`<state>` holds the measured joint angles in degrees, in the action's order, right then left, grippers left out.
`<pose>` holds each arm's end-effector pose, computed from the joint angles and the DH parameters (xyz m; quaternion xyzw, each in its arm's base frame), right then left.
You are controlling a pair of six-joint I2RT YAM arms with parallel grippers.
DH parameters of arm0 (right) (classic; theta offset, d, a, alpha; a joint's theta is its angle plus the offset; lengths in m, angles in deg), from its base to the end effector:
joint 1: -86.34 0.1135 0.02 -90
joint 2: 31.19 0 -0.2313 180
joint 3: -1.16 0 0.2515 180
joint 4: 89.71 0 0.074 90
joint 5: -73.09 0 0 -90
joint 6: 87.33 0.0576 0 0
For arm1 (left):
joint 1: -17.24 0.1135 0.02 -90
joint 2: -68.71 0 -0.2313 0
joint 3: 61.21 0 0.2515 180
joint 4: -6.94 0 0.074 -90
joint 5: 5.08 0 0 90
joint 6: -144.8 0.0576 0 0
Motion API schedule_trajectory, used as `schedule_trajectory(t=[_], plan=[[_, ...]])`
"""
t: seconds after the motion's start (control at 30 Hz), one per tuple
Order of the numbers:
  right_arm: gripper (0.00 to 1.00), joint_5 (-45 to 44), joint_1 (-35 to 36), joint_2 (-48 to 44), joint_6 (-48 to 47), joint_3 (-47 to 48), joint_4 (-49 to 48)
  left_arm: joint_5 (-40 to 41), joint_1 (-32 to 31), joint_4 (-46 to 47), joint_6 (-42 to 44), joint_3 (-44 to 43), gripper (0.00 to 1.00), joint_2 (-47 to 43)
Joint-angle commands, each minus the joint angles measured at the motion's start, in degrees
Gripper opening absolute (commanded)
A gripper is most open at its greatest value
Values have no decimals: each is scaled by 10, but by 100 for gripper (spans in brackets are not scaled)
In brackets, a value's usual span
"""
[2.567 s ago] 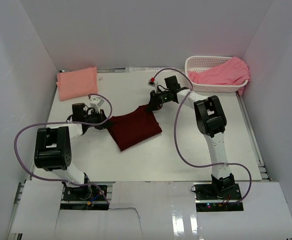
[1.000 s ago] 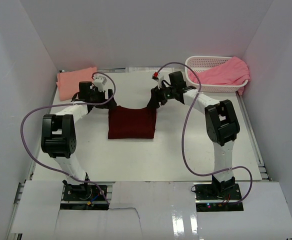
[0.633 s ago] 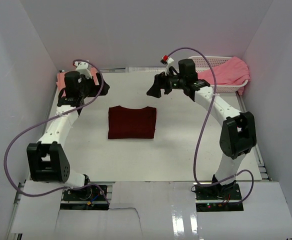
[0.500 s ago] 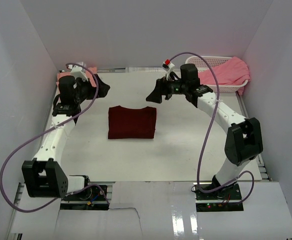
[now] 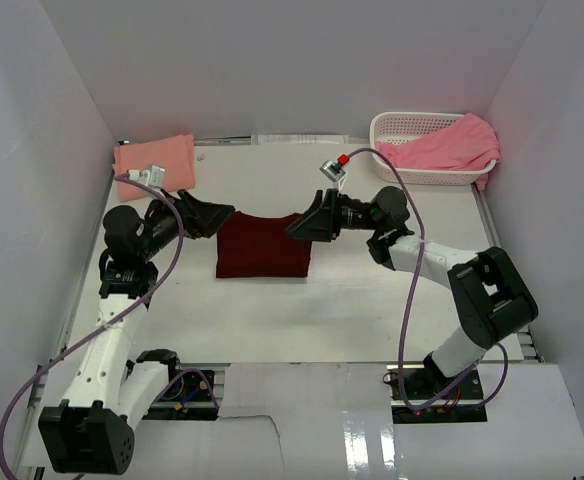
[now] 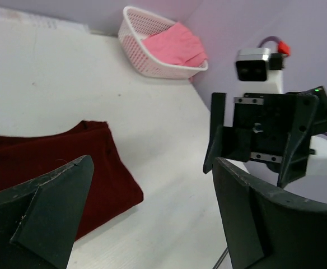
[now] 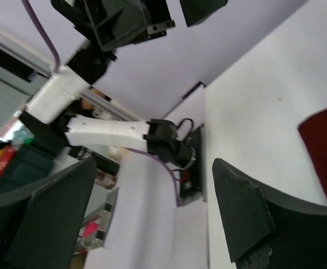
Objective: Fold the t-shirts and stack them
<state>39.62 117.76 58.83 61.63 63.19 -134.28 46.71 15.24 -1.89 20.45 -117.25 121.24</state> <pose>0.2681 0.2201 0.2569 -0.2434 0.6017 0.7004 0.2968 0.2477 -0.0443 0.3014 0.0172 0.7322 -0.4284 0.5292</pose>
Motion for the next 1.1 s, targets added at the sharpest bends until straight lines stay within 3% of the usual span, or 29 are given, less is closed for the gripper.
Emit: schedule_trajectory(t=[0.0, 0.03, 0.1, 0.17, 0.2, 0.23, 0.27, 0.3, 0.33, 0.37, 0.4, 0.43, 0.5, 0.6, 0.7, 0.73, 0.77, 0.8, 0.83, 0.9, 0.97, 1.07], plan=[[90, 41, 4, 57, 302, 24, -437, -24, 1, 38, -35, 20, 98, -42], [90, 40, 5, 74, 333, 50, -497, -19, 1, 39, -48, 26, 98, -58], [90, 71, 21, 71, 324, 70, -495, 18, 1, 39, -61, 50, 98, -75], [90, 67, 34, 35, 247, 62, -430, 30, 2, 43, -63, 65, 98, -99], [90, 73, 37, 21, 155, 65, -369, 33, 2, 45, -62, 67, 98, -104], [90, 84, 43, 7, 91, 73, -282, 37, 2, 43, -59, 67, 98, -108], [90, 84, 55, -18, 25, 101, -93, 46, 2, 20, -52, 64, 98, -112], [90, 73, 60, -32, -40, 114, -4, 55, 2, 9, -43, 53, 98, -111], [90, -26, 66, -47, -179, 129, 122, 62, 2, -1, -31, 46, 98, -109], [90, -107, 94, -77, -271, 196, 412, 72, 2, -29, -22, 38, 98, -103], [90, -218, 126, -86, -366, 238, 527, 75, 2, -37, -14, 25, 98, -98], [90, -394, 196, -92, -525, 292, 629, 79, 2, -55, -2, 19, 98, -91], [90, -449, 219, -105, -566, 275, 597, 90, 1, -66, 0, 11, 98, -88], [90, -489, 208, -136, -449, 176, 509, 89, 2, -68, 1, 9, 98, -78], [93, -383, 172, -143, -388, 101, 407, 76, 1, -62, -16, 20, 98, -69], [90, -401, 181, -120, -388, 115, 436, 82, 2, -60, -24, 38, 98, -71], [85, -423, 194, -105, -408, 138, 475, 98, 1, -50, -37, 53, 98, -74], [64, -451, 208, -93, -419, 171, 506, 104, 1, -24, -45, 71, 98, -79], [37, -558, 242, -74, -423, 180, 549, 106, 1, -9, -48, 102, 98, -81], [29, -628, 259, -54, -431, 200, 565, 139, 0, 6, -62, 121, 93, -75], [9, -648, 260, -8, -409, 216, 603, 158, -3, 11, -64, 134, 88, -53], [8, -643, 260, 35, -390, 211, 584, 171, -13, 16, -57, 139, 70, -4]])
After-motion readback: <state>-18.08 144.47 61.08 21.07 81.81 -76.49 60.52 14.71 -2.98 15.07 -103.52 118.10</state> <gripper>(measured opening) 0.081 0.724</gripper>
